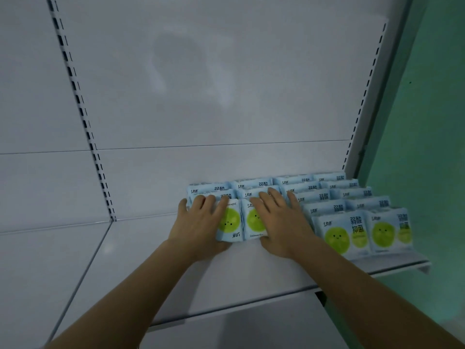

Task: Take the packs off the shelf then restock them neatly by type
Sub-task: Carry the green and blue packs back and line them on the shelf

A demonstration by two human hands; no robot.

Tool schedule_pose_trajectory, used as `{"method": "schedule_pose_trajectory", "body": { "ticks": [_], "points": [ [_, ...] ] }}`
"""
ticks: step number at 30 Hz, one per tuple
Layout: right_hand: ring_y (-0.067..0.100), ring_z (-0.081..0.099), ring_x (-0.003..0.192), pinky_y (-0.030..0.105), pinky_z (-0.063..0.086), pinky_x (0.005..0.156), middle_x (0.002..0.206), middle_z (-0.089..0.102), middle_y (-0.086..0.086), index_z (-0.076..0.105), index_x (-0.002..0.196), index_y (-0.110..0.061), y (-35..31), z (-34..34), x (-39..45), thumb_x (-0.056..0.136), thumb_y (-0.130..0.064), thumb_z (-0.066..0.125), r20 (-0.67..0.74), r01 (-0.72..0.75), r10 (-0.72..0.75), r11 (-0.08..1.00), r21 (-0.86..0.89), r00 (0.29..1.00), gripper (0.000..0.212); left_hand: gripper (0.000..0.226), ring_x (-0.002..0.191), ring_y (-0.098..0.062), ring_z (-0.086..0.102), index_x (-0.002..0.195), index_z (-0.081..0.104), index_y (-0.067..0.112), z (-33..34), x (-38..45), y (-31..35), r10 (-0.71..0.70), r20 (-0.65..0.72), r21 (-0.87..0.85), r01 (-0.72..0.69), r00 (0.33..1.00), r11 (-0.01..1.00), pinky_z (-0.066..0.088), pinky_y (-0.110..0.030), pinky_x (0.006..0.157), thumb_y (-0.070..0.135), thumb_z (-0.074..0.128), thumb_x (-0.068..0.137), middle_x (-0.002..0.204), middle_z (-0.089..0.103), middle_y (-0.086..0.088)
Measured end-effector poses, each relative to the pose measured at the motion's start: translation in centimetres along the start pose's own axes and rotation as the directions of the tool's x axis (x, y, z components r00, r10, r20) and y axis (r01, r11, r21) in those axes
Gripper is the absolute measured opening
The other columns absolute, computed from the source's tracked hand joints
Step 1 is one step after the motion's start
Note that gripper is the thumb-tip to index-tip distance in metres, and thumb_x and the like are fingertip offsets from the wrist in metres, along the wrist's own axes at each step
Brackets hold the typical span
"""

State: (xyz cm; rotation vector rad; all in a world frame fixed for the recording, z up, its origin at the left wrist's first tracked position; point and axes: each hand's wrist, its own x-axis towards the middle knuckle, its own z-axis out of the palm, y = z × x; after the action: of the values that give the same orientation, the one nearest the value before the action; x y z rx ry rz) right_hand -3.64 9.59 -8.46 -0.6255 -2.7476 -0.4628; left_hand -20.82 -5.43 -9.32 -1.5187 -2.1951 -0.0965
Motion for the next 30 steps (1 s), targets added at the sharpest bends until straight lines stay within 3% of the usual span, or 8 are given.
{"method": "schedule_pose_trajectory", "body": {
  "ticks": [3,9,13,17,22,25,27,30],
  "points": [
    [0.033,0.022,0.15,0.063,0.018,0.118,0.159,0.032,0.011,0.029,0.155,-0.016,0.1,-0.9,-0.2,0.075,-0.057,0.053,-0.024,0.018,-0.018,1.0,0.018,1.0,0.093,0.103,0.126,-0.028,0.046,0.154,0.023,0.022,-0.5,-0.1,-0.3,0.032,-0.022,0.007,-0.032,0.999,0.999,0.028,-0.057,0.112,0.082,0.049,0.074,0.138,0.048,-0.002],
    [0.03,0.06,0.104,0.047,0.051,0.088,0.106,0.068,0.008,0.065,0.122,-0.006,-2.0,-3.0,0.5,0.089,-0.039,0.052,-0.459,0.155,-0.029,0.958,0.24,0.888,0.049,0.099,0.108,-0.026,0.057,0.148,0.032,0.02,-3.4,-0.8,-1.7,-0.081,-0.132,-0.196,0.054,0.988,0.979,0.05,-0.039,0.085,0.083,0.035,0.073,0.126,0.057,-0.001],
    [0.018,0.057,0.107,0.038,0.049,0.089,0.106,0.067,0.0,0.054,0.134,-0.021,-5.0,-4.9,1.4,0.097,-0.055,0.05,-0.154,-0.049,0.166,0.817,0.575,0.974,0.051,0.103,0.105,-0.022,0.058,0.155,0.01,0.027,-4.5,-1.8,-2.2,-0.212,-0.146,-0.382,0.142,0.966,0.913,0.049,-0.034,0.076,0.08,0.053,0.078,0.126,0.051,0.001],
    [0.01,0.061,0.08,0.027,0.045,0.07,0.09,0.064,-0.006,0.055,0.129,-0.025,-6.4,-6.4,2.5,0.098,-0.038,0.058,-0.03,-0.05,0.108,0.664,0.746,0.994,0.035,0.107,0.098,-0.02,0.06,0.156,-0.001,0.037,-4.6,-3.0,-2.5,-0.159,-0.113,-0.51,0.08,0.981,0.856,0.052,-0.033,0.076,0.078,0.058,0.076,0.135,0.041,0.002],
    [0.014,0.058,0.094,0.019,0.042,0.073,0.113,0.06,0.0,0.061,0.13,-0.034,-5.9,-8.0,4.0,0.095,-0.027,0.064,0.043,-0.024,-0.009,0.703,0.711,0.999,0.036,0.095,0.121,-0.023,0.055,0.152,0.022,0.037,-4.8,-4.3,-4.4,-0.147,-0.06,-0.517,0.095,0.987,0.851,0.053,-0.041,0.093,0.084,0.051,0.074,0.161,0.014,0.004],
    [0.011,0.058,0.088,0.021,0.044,0.074,0.106,0.061,-0.004,0.056,0.133,-0.035,-6.2,-8.5,4.6,0.093,-0.028,0.068,0.089,-0.009,-0.071,0.729,0.685,0.993,0.042,0.08,0.135,-0.019,0.038,0.152,0.031,0.03,-5.0,-4.4,-5.6,-0.093,-0.054,-0.538,0.049,0.994,0.841,0.043,-0.041,0.106,0.061,0.063,0.085,0.154,0.036,0.004],
    [0.012,0.059,0.088,0.028,0.05,0.078,0.105,0.061,-0.004,0.048,0.134,-0.037,-6.9,-8.7,4.7,0.091,-0.029,0.069,0.092,0.0,-0.084,0.735,0.678,0.992,0.048,0.063,0.124,-0.019,0.047,0.146,0.041,0.026,-5.1,-4.2,-5.6,-0.086,0.037,-0.553,0.092,0.996,0.828,0.045,-0.033,0.096,0.044,0.066,0.091,0.134,0.056,0.003],
    [0.019,0.061,0.1,0.041,0.052,0.089,0.117,0.063,0.0,0.04,0.14,-0.035,-7.6,-8.0,4.6,0.092,-0.034,0.066,0.086,0.029,-0.102,0.794,0.607,0.991,0.055,0.034,0.095,-0.02,0.059,0.124,0.054,0.022,-4.6,-4.2,-5.1,-0.124,0.08,-0.59,0.147,0.989,0.794,0.045,-0.03,0.075,0.036,0.064,0.095,0.104,0.063,0.005]
  ]
}}
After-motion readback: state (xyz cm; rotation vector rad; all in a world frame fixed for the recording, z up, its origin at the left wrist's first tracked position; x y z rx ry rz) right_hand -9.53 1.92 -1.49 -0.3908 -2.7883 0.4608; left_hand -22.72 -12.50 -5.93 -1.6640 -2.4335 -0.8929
